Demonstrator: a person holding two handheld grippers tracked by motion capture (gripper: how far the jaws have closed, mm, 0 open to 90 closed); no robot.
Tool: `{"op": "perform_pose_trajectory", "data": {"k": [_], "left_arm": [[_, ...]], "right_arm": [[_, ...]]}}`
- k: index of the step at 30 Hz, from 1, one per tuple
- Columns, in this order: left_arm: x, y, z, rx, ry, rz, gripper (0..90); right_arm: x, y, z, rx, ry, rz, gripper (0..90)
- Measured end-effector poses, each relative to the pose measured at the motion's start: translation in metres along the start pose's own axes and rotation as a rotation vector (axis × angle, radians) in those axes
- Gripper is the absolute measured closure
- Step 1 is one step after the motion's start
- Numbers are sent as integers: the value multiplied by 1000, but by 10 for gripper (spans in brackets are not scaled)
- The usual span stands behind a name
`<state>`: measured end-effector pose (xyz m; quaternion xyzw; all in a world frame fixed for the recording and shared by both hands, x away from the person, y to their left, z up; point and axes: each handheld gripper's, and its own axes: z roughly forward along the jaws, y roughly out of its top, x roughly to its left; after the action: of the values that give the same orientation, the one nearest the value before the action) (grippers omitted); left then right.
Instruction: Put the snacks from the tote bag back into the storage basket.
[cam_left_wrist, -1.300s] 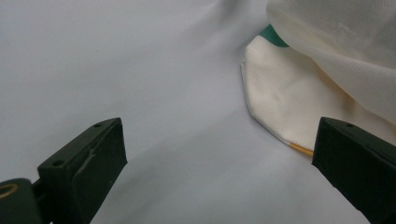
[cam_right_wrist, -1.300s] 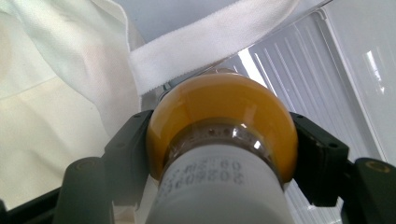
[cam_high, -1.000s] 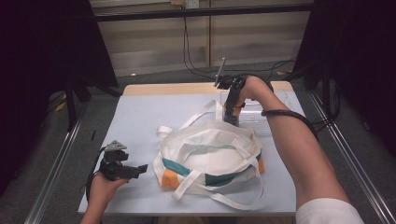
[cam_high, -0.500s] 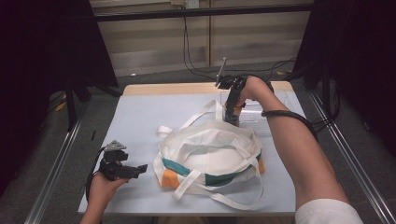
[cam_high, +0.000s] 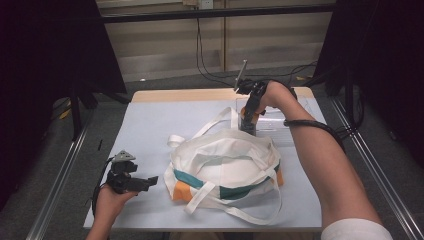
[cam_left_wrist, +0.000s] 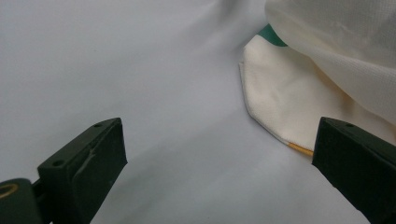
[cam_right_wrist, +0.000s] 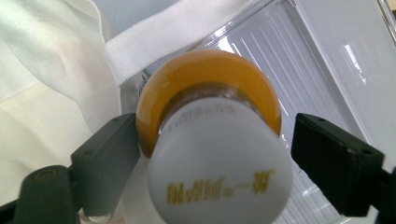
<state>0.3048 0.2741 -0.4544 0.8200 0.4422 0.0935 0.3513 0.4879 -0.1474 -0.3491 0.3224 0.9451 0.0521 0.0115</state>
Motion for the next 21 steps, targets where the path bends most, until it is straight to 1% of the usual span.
{"op": "perform_pose_trajectory", "data": {"k": [1,2,3,4,5,6,7,8,9,10,11,12,13,14,15,16,17,18,19,20,21], "left_arm": [[0,0,0,0,0,1,27],[1,0,0,5,0,7,27],[0,0,0,0,1,0,27],[1,0,-1,6,-1,8,27],[1,0,-1,5,-1,8,27],[1,0,-1,8,1,13,27],[1,0,-1,8,1,13,27],[1,0,-2,8,-1,12,27],[0,0,-1,-3,1,0,27],[0,1,-1,-4,1,-1,27],[0,1,-1,1,0,7,27],[0,1,-1,2,1,9,27],[-1,1,-1,-6,1,0,27],[-1,1,-1,-8,1,1,27],[-1,1,-1,-8,1,2,27],[-2,1,-1,-5,1,1,27],[-2,1,-1,-5,1,1,27],[-2,2,-1,-7,7,0,27],[-2,2,-1,-12,6,-1,27],[-2,3,-2,-10,5,0,27],[-2,3,-2,-11,8,4,27]], "right_arm": [[1,-1,-1,1,2,17,139],[1,-2,-1,3,5,24,134],[2,-3,-2,6,1,29,128],[2,-5,-2,1,-3,22,124],[3,-6,-3,1,-1,40,119],[2,-8,-3,-5,-1,31,116],[4,-9,-4,-4,0,48,114],[5,-10,-4,-5,1,53,111],[5,-11,-5,-7,1,49,111],[6,-13,-5,-12,1,44,109],[7,-14,-6,-6,2,55,109],[7,-17,-7,-14,-2,46,108],[7,-18,-8,-13,-2,48,107],[8,-20,-9,-10,-1,62,106],[8,-22,-11,-16,-5,55,106],[9,-23,-12,-14,-3,66,106],[10,-25,-13,-19,-3,60,106],[11,-26,-14,-15,-3,68,105],[11,-29,-15,-24,-9,50,106],[13,-30,-17,-23,-4,68,105],[13,-32,-17,-31,-5,58,105]]}}
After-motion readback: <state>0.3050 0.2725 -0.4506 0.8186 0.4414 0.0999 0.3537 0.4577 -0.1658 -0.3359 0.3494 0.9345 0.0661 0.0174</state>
